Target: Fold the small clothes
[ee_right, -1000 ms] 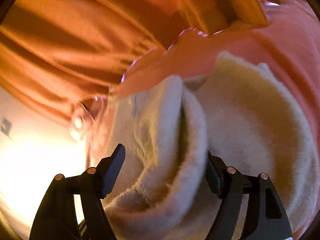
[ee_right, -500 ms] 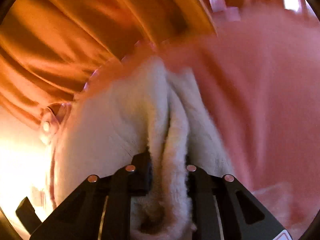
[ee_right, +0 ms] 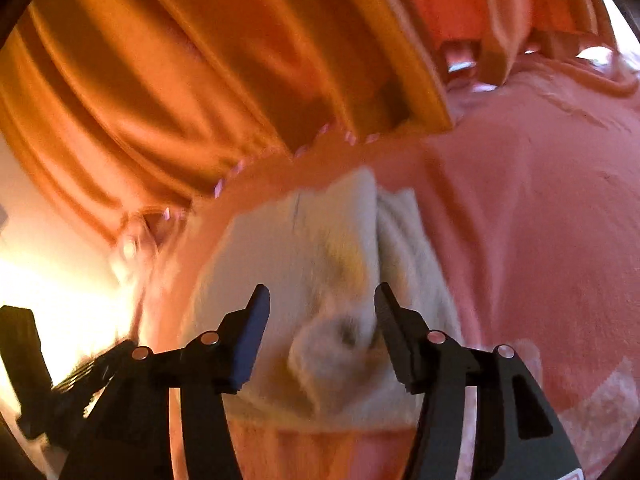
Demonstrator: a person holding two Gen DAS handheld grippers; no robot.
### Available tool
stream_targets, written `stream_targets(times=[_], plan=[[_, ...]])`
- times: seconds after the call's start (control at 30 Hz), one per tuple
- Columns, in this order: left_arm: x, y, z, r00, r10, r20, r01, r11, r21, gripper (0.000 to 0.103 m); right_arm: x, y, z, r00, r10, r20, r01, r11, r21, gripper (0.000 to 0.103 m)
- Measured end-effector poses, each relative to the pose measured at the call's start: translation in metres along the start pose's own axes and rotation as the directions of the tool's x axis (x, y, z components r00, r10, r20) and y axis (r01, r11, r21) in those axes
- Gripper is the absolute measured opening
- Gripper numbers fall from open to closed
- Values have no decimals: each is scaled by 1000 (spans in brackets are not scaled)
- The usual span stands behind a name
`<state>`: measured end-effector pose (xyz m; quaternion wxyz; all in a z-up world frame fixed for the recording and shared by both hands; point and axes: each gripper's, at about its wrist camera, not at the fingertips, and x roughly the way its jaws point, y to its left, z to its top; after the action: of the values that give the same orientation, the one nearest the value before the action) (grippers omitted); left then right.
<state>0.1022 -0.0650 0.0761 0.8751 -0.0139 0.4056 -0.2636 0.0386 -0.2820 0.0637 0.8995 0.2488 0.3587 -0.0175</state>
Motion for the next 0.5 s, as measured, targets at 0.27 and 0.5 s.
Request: stream_targets(times=[0.27,0.5], plan=[[42,-6,-24,998,26,-52,-26,1000,14,71,-13,-33,-18,995,101,-28,-99,993,57,14],[58,11,-35,992,-74,-106,64,993,-95,76,15,-58,-30,989,73,-131,-59,993,102,19]])
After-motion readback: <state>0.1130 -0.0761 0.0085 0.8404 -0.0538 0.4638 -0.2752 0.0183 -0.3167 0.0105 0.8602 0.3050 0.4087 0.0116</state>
